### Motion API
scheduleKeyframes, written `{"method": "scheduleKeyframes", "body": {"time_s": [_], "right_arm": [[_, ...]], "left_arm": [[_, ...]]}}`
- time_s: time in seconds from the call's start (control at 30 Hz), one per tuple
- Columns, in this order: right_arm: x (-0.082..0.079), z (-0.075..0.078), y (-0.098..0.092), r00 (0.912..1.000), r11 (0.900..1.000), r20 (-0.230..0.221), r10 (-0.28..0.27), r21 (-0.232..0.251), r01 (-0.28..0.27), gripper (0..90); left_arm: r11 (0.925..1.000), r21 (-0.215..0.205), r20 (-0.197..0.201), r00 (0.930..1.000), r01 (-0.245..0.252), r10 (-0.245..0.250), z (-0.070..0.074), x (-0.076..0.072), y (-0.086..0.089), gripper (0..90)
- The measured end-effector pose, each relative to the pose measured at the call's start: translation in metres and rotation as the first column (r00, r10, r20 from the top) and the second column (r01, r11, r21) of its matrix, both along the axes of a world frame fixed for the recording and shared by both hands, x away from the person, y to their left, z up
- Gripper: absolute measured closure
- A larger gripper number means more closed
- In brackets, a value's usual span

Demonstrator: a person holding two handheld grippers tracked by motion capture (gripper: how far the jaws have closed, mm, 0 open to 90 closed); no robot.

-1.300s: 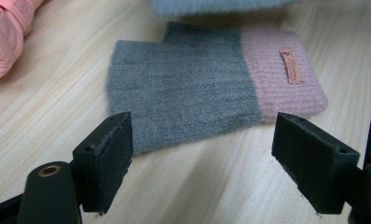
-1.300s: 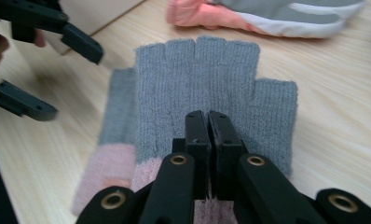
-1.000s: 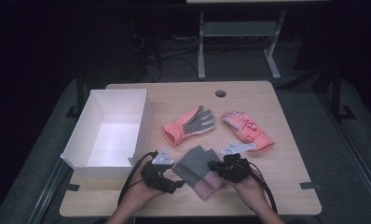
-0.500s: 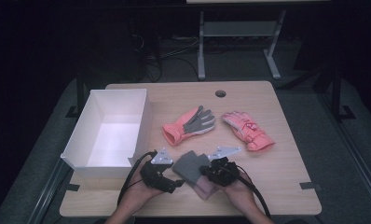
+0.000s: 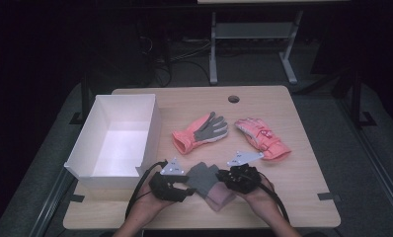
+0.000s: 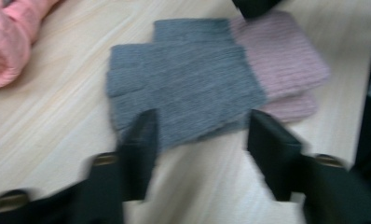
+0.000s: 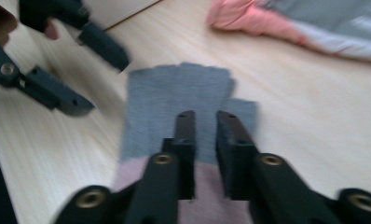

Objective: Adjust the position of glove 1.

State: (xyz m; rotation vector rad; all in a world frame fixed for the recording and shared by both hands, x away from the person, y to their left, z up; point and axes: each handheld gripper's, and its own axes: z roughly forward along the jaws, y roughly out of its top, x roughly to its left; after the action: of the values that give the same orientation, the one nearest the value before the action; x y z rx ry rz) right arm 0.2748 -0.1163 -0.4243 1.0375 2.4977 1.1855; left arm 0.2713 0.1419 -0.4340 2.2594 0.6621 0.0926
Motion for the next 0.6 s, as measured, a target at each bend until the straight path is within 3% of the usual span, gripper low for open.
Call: {"method": "scheduleKeyframes", "body": {"time_s": [0.07,0.17,0.4,0.47,0.6], "right_arm": [[0.003,0.004,-0.012,0.9997,1.000,0.019,0.016,-0.018,-0.016,88.0],[0.008,0.005,-0.033,0.9992,0.999,0.019,0.037,-0.031,-0.036,89.9],[0.012,-0.013,-0.062,0.9983,0.996,-0.032,0.048,-0.079,-0.050,90.0],[0.011,-0.017,-0.062,0.9968,0.994,-0.058,0.056,-0.091,-0.061,90.0],[0.010,-0.019,-0.059,0.9954,0.992,-0.066,0.068,-0.103,-0.075,90.0]], "left_arm": [[0.9998,-0.012,-0.020,0.9997,0.015,-0.015,0.001,-0.002,-0.002,72.6],[0.9988,-0.019,-0.060,0.9971,0.046,-0.047,0.001,-0.005,-0.008,89.2],[0.9897,0.028,-0.107,0.9848,0.141,-0.137,-0.007,-0.017,-0.033,89.7],[0.9845,0.041,-0.111,0.9799,0.171,-0.165,-0.010,-0.021,-0.040,89.7],[0.9766,0.063,-0.122,0.9728,0.206,-0.197,-0.015,-0.025,-0.052,89.6]]}}
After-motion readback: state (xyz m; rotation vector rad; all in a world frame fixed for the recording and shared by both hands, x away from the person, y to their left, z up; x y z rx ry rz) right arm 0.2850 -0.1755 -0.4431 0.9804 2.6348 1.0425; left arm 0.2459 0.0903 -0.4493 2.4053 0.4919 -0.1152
